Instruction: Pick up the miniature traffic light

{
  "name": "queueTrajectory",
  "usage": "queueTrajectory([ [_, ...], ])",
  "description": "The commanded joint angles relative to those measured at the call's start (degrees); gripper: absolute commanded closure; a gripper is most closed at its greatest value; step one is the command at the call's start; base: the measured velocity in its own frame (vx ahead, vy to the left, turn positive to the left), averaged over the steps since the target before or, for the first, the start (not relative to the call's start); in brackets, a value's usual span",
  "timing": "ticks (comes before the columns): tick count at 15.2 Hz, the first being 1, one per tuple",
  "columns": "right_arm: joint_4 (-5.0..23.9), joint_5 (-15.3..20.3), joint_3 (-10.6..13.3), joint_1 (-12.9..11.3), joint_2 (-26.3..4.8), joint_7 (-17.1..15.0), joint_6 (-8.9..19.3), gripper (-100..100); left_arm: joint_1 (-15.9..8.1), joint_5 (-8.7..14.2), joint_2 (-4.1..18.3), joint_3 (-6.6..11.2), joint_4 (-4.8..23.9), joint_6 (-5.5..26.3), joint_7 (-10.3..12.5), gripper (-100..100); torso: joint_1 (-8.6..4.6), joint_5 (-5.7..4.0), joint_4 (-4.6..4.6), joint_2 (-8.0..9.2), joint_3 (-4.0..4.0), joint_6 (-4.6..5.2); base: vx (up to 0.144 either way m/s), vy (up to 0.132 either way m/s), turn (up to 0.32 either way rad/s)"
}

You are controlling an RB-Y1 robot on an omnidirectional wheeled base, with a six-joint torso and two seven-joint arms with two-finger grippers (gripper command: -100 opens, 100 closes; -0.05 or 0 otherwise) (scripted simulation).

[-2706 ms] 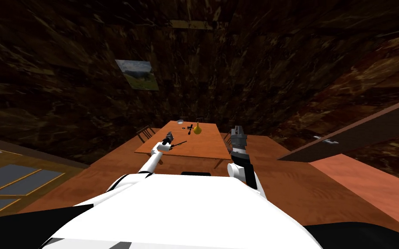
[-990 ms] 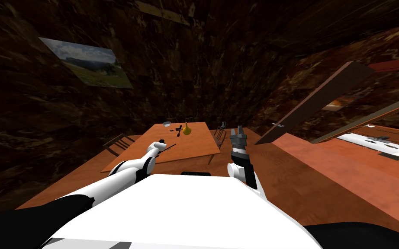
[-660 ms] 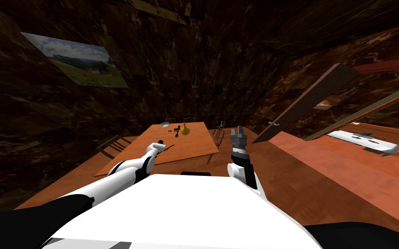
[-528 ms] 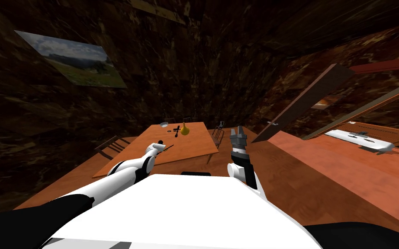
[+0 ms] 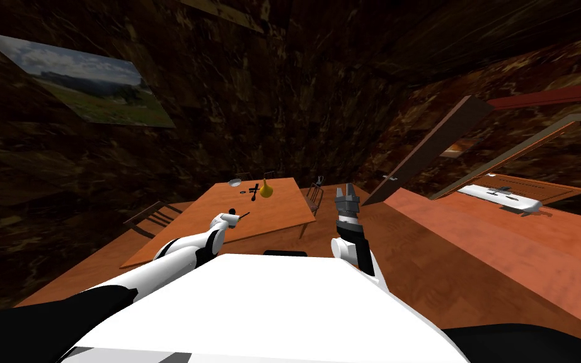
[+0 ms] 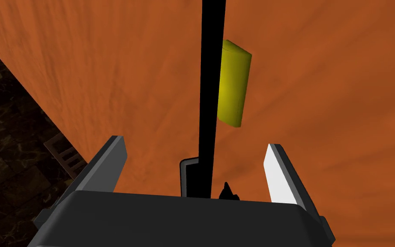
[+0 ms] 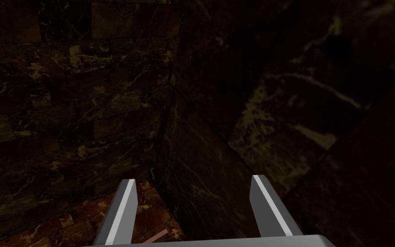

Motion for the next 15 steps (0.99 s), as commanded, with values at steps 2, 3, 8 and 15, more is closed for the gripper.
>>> queueTrajectory([
  [2,0.0,0.0,0.0,0.0,0.0,0.0,0.0,0,-1.2,-1.2,0.4,-0.33,3.4,-1.4,1.8,-100,0.02,0.01,0.0,0.0,0.0,0.0,0.0,0.0,0.0],
  [3,0.0,0.0,0.0,0.0,0.0,0.0,0.0,0,-1.4,-1.2,0.5,-0.34,3.4,-1.3,1.7,-100,0.04,0.01,0.0,0.0,0.0,0.0,0.0,0.0,0.0],
  [8,0.0,0.0,0.0,0.0,0.0,0.0,0.0,0,0.1,-1.4,0.5,-0.39,3.6,-2.8,2.7,-100,0.14,0.04,-0.04,-0.18,-0.11,-0.01,0.041,0.017,-0.03],
  [15,0.0,0.0,0.0,0.0,0.0,0.0,0.0,0,2.7,-1.1,0.2,-0.32,2.3,-3.7,3.1,100,0.36,0.14,-0.1,-0.31,-0.2,0.01,0.031,0.015,-0.026],
])
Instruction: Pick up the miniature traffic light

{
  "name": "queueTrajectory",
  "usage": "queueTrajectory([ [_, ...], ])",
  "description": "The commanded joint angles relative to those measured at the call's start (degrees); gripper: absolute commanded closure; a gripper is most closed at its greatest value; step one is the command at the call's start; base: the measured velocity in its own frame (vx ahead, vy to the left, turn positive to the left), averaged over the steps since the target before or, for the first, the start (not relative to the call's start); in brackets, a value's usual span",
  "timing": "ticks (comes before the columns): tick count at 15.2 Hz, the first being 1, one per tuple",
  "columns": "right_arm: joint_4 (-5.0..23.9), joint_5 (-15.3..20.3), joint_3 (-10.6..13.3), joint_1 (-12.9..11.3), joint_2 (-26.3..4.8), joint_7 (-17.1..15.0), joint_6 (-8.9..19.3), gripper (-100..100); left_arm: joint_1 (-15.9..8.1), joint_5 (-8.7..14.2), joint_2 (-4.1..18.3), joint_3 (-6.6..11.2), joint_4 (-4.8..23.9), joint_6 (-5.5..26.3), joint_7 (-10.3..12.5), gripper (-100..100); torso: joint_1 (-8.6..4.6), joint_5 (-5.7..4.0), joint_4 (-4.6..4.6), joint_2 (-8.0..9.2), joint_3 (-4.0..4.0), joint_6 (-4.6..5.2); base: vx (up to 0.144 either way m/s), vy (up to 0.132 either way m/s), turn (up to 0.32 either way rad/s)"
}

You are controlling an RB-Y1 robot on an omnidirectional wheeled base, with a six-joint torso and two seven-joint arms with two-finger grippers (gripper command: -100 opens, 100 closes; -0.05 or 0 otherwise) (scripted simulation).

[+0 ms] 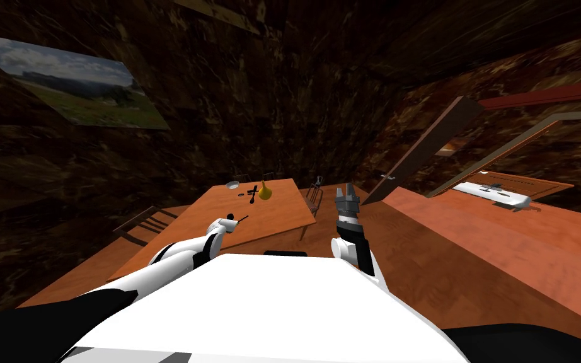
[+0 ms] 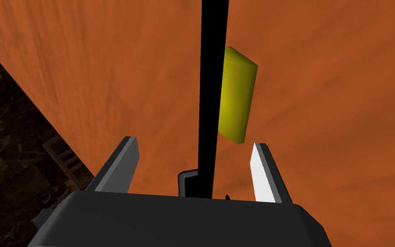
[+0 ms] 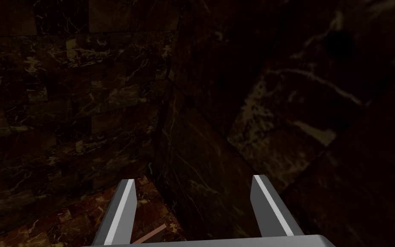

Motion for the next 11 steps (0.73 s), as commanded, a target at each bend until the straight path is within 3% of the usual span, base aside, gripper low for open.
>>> queueTrajectory([
  [1,0.0,0.0,0.0,0.0,0.0,0.0,0.0,0,0.0,0.0,0.0,0.0,0.0,0.0,0.0,100,0.0,0.0,0.0,0.0,0.0,0.0,0.0,0.0,0.0],
  [4,0.0,0.0,0.0,0.0,0.0,0.0,0.0,0,0.0,0.0,0.0,0.0,0.0,0.0,0.0,100,0.01,0.02,0.0,0.03,0.01,0.0,0.0,0.0,0.0],
  [7,0.0,0.0,0.0,0.0,0.0,0.0,0.0,0,-3.8,-0.2,0.3,-0.07,1.5,1.8,-0.9,100,-0.08,0.0,0.03,0.19,0.1,0.0,-0.065,-0.029,0.079],
  [9,0.0,0.0,0.0,0.0,0.0,0.0,0.0,0,-3.8,-0.2,0.3,-0.07,4.2,1.6,-0.9,100,-0.19,-0.02,0.04,0.38,0.2,-0.03,-0.077,-0.037,0.037],
  [11,0.0,0.0,0.0,0.0,0.0,0.0,0.0,0,-2.7,0.2,-0.1,0.16,0.9,1.8,-1.1,100,-0.13,0.0,0.04,0.3,0.17,-0.02,-0.028,-0.015,-0.002],
])
